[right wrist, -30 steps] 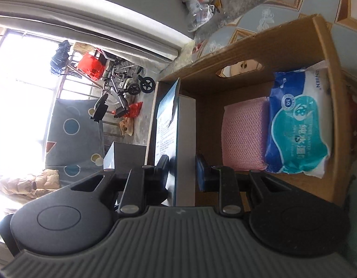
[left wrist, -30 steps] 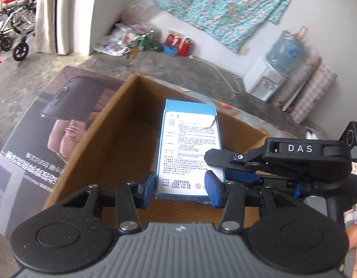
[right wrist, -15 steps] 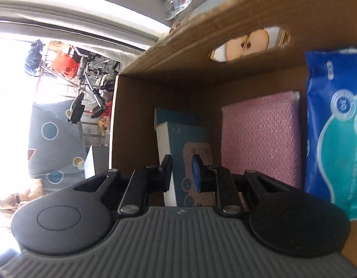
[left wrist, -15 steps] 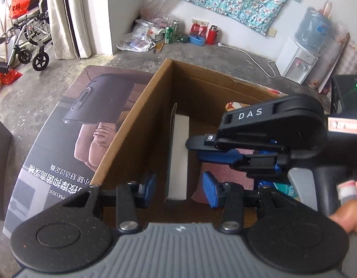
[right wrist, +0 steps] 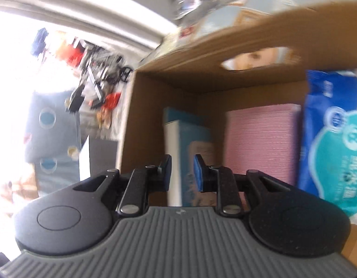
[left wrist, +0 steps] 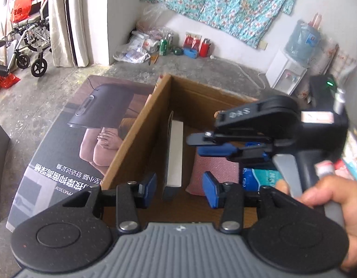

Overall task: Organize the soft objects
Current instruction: 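Lower the medicine box with the right gripper into the cardboard box and open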

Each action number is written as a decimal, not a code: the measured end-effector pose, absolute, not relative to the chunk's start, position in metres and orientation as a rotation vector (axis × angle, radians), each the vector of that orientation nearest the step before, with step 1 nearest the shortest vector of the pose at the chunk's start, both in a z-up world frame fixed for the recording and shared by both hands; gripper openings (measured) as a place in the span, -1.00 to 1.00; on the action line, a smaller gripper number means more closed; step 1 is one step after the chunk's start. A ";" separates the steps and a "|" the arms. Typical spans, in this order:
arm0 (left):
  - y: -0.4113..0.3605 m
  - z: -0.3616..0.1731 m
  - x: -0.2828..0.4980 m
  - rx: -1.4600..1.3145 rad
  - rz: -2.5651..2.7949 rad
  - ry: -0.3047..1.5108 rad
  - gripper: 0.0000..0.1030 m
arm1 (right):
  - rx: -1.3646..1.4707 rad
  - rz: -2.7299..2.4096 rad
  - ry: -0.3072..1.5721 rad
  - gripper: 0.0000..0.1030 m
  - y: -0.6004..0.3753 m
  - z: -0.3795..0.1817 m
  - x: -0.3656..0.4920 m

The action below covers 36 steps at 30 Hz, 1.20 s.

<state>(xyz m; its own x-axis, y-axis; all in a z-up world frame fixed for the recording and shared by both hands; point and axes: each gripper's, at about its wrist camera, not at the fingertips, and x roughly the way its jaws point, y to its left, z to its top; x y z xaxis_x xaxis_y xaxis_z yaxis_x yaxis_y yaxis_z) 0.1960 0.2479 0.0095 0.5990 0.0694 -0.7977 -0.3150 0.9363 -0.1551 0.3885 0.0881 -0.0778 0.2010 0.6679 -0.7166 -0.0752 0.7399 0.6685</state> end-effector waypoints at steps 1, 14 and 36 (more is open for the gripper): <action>0.248 0.013 0.189 -0.297 0.226 0.893 -0.13 | 0.526 0.576 1.279 -0.43 0.096 -0.073 0.388; 0.266 0.037 0.133 -0.368 0.260 0.820 -0.12 | 0.412 0.501 1.297 -0.58 0.105 -0.083 0.388; 0.270 0.027 0.121 -0.409 0.267 0.818 -0.10 | 0.595 0.452 1.345 -0.10 0.083 -0.128 0.393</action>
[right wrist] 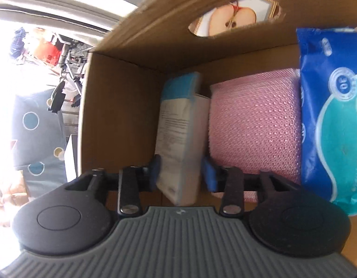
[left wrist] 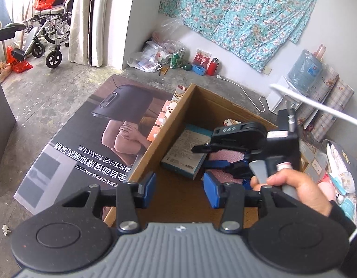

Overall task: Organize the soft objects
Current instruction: 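Lower the medicine box with the right gripper into the cardboard box and open, then withdraw the right gripper from the box toward the pink plush bunny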

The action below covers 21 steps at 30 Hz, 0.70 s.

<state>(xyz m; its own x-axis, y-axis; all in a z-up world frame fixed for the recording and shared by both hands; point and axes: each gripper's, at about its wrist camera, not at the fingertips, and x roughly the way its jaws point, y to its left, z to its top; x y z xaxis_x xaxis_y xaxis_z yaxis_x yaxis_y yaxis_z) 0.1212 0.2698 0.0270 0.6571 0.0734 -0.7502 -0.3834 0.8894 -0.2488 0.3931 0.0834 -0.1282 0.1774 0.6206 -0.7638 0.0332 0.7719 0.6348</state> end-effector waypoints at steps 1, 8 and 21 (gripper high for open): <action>0.269 0.027 0.121 -0.408 0.266 0.819 -0.10 | 0.591 0.462 1.330 0.00 0.080 -0.122 0.392; 0.270 0.031 0.114 -0.405 0.268 0.784 0.01 | 0.499 0.512 1.382 0.27 0.062 -0.091 0.374; 0.252 0.034 0.111 -0.401 0.280 0.802 0.16 | 0.636 0.425 1.430 0.29 0.057 -0.115 0.381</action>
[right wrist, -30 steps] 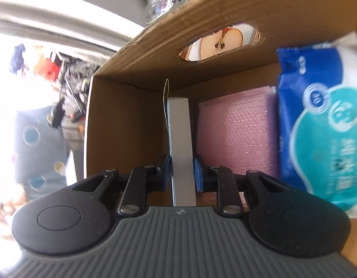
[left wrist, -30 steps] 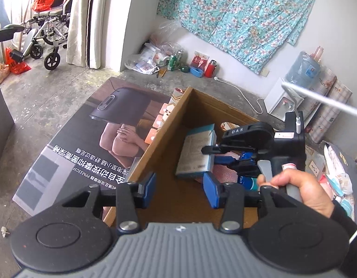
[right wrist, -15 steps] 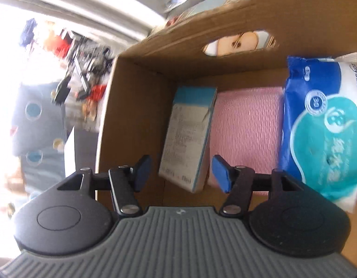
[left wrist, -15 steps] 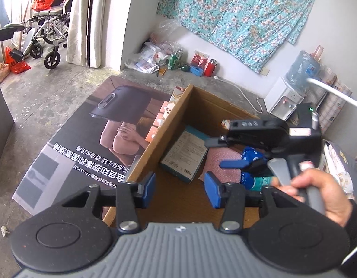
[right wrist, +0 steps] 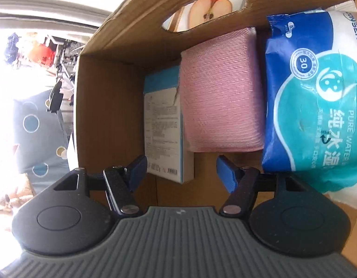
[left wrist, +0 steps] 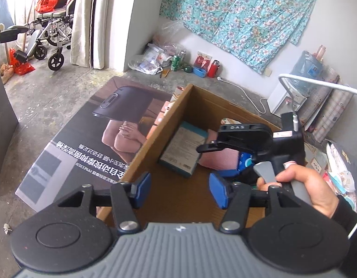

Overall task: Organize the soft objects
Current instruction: 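Withdraw the right gripper from the box toward the pink plush bunny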

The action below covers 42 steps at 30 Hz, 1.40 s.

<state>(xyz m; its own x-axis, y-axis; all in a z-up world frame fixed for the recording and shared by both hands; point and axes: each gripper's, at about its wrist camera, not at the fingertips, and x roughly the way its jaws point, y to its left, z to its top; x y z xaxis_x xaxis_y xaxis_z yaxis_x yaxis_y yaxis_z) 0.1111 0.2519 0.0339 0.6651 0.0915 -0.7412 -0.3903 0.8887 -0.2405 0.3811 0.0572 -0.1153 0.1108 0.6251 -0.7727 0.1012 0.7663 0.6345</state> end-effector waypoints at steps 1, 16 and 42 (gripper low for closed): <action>0.249 0.036 0.109 -0.399 0.277 0.797 0.18 | 0.634 0.440 1.426 0.30 0.056 -0.110 0.377; 0.147 0.059 0.080 -0.310 0.100 0.689 0.60 | 0.459 0.596 1.019 0.56 -0.123 0.055 0.248; -0.110 -0.012 0.153 -0.051 -0.377 0.705 0.53 | 0.460 0.087 0.793 0.56 -0.371 0.005 0.111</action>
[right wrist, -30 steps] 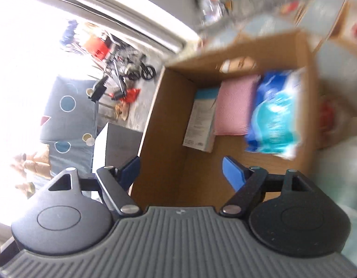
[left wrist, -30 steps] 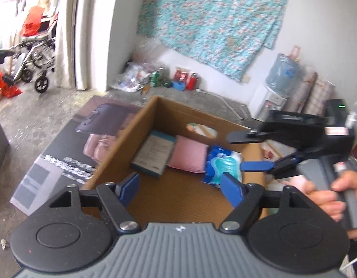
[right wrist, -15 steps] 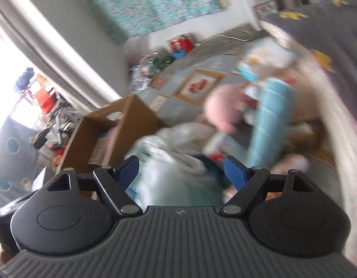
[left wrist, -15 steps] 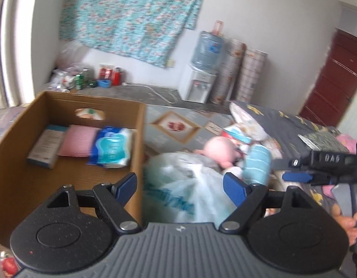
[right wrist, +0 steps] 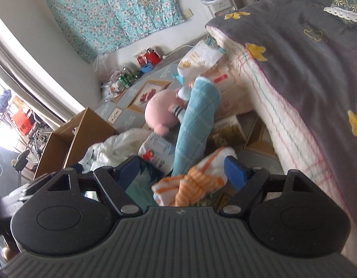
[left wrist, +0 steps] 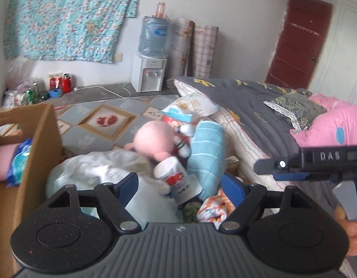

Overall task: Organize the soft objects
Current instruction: 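Withdraw the right gripper from the box toward the pink plush bunny, then grasp the pink plush bunny by its head with the right gripper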

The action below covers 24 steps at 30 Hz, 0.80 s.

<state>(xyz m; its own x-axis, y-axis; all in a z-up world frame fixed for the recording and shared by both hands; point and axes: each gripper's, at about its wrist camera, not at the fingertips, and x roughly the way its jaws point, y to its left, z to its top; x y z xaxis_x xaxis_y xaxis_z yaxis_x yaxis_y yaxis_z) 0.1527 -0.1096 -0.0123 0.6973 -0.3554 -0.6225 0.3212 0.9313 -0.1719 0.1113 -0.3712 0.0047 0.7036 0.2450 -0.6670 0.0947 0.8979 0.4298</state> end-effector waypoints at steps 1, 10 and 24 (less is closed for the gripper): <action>-0.116 -0.014 0.159 -0.042 -0.392 0.708 0.52 | 0.464 0.094 0.790 0.56 -0.374 0.006 0.118; -0.146 -0.028 0.200 -0.005 -0.430 0.768 0.39 | 0.534 0.136 0.806 0.56 -0.390 -0.003 0.178; -0.114 -0.057 0.302 -0.198 -0.269 1.008 0.12 | 0.379 0.291 0.936 0.54 -0.336 0.008 0.308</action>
<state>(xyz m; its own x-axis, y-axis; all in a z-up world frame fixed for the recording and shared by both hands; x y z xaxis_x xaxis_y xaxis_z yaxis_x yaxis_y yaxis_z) 0.3021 -0.1144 -0.0568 0.5052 -0.3120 -0.8046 0.1302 0.9493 -0.2863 0.3082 -0.3365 0.0082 0.5623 0.4015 -0.7229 -0.0786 0.8962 0.4367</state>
